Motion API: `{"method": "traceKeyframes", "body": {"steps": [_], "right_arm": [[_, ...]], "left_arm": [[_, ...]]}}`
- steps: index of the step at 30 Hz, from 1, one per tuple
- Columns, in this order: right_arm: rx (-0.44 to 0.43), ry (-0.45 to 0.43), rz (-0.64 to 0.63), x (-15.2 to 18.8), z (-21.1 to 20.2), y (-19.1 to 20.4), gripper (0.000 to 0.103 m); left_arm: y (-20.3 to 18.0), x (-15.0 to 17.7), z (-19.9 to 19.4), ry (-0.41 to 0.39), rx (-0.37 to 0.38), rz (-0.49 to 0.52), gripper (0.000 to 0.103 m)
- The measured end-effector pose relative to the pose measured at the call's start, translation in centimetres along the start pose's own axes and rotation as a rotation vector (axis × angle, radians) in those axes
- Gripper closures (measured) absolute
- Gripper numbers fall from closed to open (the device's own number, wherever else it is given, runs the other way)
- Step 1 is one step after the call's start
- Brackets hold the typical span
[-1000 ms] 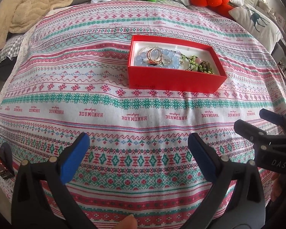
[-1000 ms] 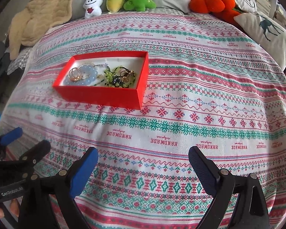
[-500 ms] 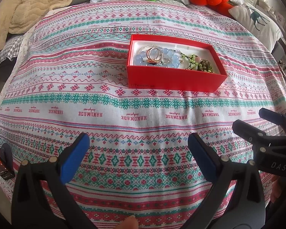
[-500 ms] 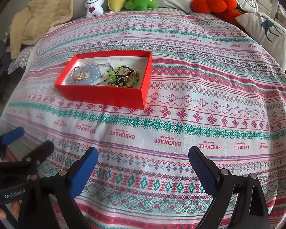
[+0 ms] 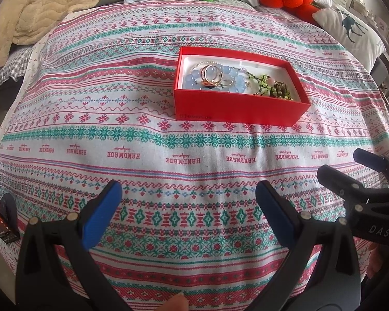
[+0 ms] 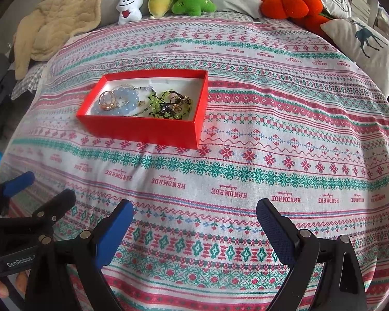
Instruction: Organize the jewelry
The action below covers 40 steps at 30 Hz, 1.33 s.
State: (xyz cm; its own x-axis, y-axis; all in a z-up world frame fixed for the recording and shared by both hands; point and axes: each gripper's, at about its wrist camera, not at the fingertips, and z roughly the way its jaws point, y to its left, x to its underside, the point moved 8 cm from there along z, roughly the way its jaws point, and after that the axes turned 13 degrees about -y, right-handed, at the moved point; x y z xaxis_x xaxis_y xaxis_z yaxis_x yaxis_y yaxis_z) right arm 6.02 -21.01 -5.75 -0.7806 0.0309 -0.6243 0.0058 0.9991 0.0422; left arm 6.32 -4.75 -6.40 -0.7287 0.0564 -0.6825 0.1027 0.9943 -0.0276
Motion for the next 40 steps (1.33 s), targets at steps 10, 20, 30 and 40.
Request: {"method": "traceKeyframes", "body": {"steps": [10, 20, 30, 40], "right_arm": [[0.000, 0.003, -0.004, 0.0, 0.0, 0.2, 0.006], [0.000, 0.003, -0.006, 0.0, 0.0, 0.3, 0.006], [0.000, 0.002, -0.007, 0.1, 0.1, 0.4, 0.006], [0.006, -0.005, -0.007, 0.5, 0.2, 0.7, 0.006]], "left_arm": [[0.1, 0.1, 0.1, 0.005, -0.001, 0.001, 0.001], [0.2, 0.3, 0.2, 0.006, -0.004, -0.001, 0.001], [0.3, 0.3, 0.3, 0.010, -0.004, -0.001, 0.001], [0.9, 1.1, 0.2, -0.017, -0.040, 0.006, 0.001]]}}
